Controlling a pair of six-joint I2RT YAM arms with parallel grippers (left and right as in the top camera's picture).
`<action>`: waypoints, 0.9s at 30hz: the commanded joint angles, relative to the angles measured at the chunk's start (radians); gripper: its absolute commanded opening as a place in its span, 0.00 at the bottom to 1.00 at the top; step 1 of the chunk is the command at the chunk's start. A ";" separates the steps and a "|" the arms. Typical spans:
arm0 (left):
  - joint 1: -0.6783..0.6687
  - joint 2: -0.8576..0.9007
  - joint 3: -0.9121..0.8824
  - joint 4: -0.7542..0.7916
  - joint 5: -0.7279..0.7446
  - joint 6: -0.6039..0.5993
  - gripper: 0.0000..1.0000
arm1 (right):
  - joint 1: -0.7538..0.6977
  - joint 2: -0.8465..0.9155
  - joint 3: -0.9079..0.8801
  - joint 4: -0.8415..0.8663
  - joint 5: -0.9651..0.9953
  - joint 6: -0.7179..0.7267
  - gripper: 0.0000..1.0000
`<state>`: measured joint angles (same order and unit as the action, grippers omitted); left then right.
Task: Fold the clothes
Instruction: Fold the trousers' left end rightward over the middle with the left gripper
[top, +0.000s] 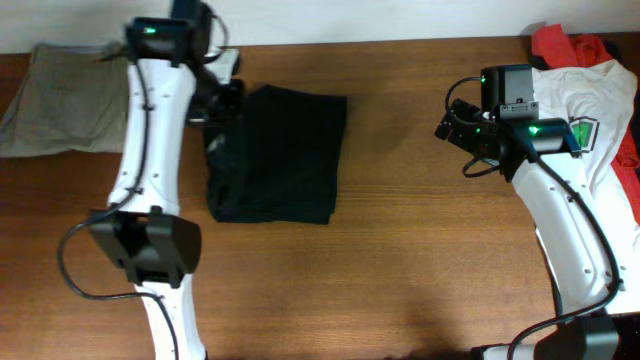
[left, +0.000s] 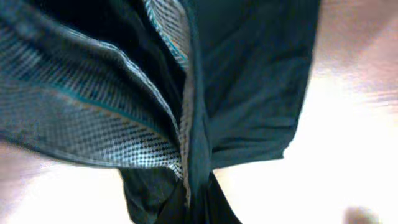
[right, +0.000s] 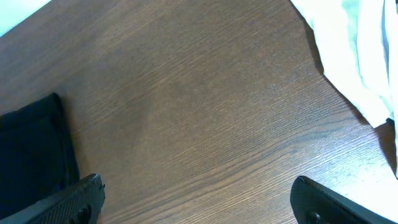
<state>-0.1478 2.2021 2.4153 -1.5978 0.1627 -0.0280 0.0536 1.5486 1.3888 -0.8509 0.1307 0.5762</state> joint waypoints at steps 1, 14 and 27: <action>-0.099 -0.007 0.022 0.055 -0.014 0.006 0.01 | -0.002 0.001 0.000 0.002 0.013 0.009 0.99; -0.199 0.095 0.015 0.024 -0.151 -0.048 0.01 | -0.002 0.001 0.000 0.002 0.013 0.009 0.99; 0.161 0.002 0.014 -0.090 -0.254 -0.092 0.00 | -0.002 0.001 0.000 0.002 0.013 0.009 0.99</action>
<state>-0.0315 2.3009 2.4184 -1.6836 -0.0696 -0.1036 0.0536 1.5486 1.3888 -0.8513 0.1307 0.5766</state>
